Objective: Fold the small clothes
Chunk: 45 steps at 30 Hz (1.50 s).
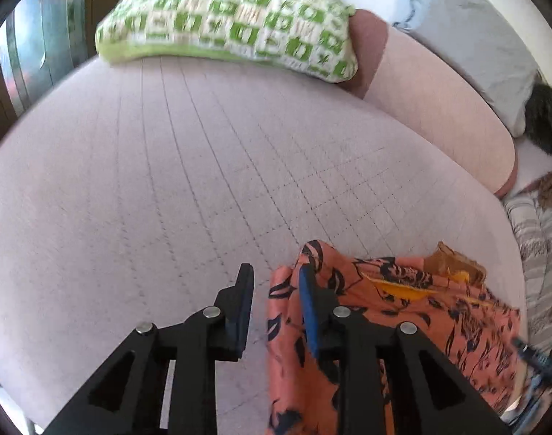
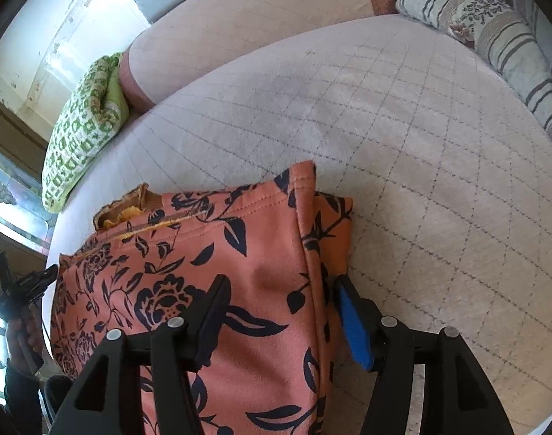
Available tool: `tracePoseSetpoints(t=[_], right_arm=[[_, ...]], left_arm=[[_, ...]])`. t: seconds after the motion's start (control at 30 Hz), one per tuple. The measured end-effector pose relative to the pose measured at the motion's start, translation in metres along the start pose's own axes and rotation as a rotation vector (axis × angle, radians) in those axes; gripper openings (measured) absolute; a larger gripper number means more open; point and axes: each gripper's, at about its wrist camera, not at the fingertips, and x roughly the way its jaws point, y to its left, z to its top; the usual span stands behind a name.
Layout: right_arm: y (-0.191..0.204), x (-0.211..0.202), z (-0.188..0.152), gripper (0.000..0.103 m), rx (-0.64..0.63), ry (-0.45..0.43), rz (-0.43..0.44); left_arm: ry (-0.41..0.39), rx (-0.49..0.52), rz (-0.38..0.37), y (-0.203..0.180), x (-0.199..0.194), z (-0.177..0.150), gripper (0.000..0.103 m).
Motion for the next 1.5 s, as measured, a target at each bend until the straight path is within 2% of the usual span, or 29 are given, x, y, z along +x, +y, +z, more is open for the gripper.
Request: tracePoseSetpoints(t=[0.07, 0.13, 0.27, 0.4, 0.47, 0.53, 0.6, 0.67, 0.7, 0.73, 0.8, 0.9, 1.0, 1.1, 1.2, 1.23, 1.3, 1.4, 1.5], right_arm=[[-0.001, -0.002, 0.000, 0.063, 0.001, -0.004, -0.002], [0.000, -0.001, 0.001, 0.062, -0.009, 0.000, 0.003], [0.001, 0.006, 0.004, 0.062, -0.011, 0.008, 0.010], [0.009, 0.009, 0.002, 0.063, -0.032, 0.012, 0.005], [0.010, 0.010, 0.001, 0.063, -0.041, 0.012, 0.001], [0.009, 0.011, 0.001, 0.063, -0.040, 0.013, 0.006], [0.008, 0.012, 0.001, 0.063, -0.041, 0.014, 0.008], [0.007, 0.013, 0.001, 0.063, -0.044, 0.015, 0.007], [0.007, 0.014, 0.000, 0.063, -0.046, 0.015, 0.008], [0.007, 0.014, 0.000, 0.063, -0.048, 0.015, 0.008], [0.006, 0.014, 0.000, 0.063, -0.051, 0.015, 0.010], [0.005, 0.014, -0.001, 0.063, -0.042, 0.007, 0.018], [0.003, 0.014, -0.002, 0.064, -0.029, -0.004, 0.022], [0.004, 0.011, 0.000, 0.071, -0.016, -0.002, 0.023], [0.007, 0.001, 0.001, 0.071, -0.014, -0.025, 0.017], [0.008, -0.006, 0.002, 0.071, -0.007, -0.043, 0.027], [0.013, -0.017, 0.002, 0.071, -0.011, -0.063, 0.045], [0.026, -0.028, -0.002, 0.071, -0.044, -0.065, 0.076], [0.038, -0.034, -0.016, 0.071, -0.069, -0.029, 0.183]], left_arm=[[0.006, 0.025, -0.045, 0.000, -0.011, -0.008, 0.024], [0.022, 0.087, -0.047, -0.003, -0.016, -0.019, 0.026], [0.111, 0.185, -0.038, -0.011, 0.006, -0.037, 0.026], [0.105, 0.250, -0.030, -0.022, 0.017, -0.016, 0.027], [0.107, 0.361, 0.017, -0.036, 0.029, -0.003, 0.032], [0.110, 0.470, 0.066, -0.052, 0.038, 0.004, 0.033], [0.138, 0.559, 0.060, -0.066, 0.050, 0.010, 0.033], [0.173, 0.592, 0.065, -0.073, 0.061, 0.013, 0.032], [0.189, 0.588, 0.070, -0.072, 0.066, 0.015, 0.014], [0.210, 0.578, 0.061, -0.072, 0.071, 0.017, 0.007], [0.174, 0.522, 0.035, -0.066, 0.065, 0.023, 0.007], [0.040, 0.288, -0.053, -0.035, 0.032, 0.031, 0.006], [0.041, 0.190, 0.009, -0.014, 0.043, 0.013, 0.007], [0.067, 0.170, -0.009, -0.016, 0.050, 0.005, 0.010], [0.031, 0.180, -0.026, -0.024, 0.039, 0.013, 0.037], [0.010, 0.180, -0.031, -0.026, 0.031, 0.016, 0.041], [-0.031, 0.196, -0.050, -0.032, 0.010, 0.018, 0.044], [-0.051, 0.241, -0.083, -0.037, -0.021, 0.001, 0.044], [-0.041, 0.264, -0.118, -0.033, -0.050, -0.035, 0.044]])
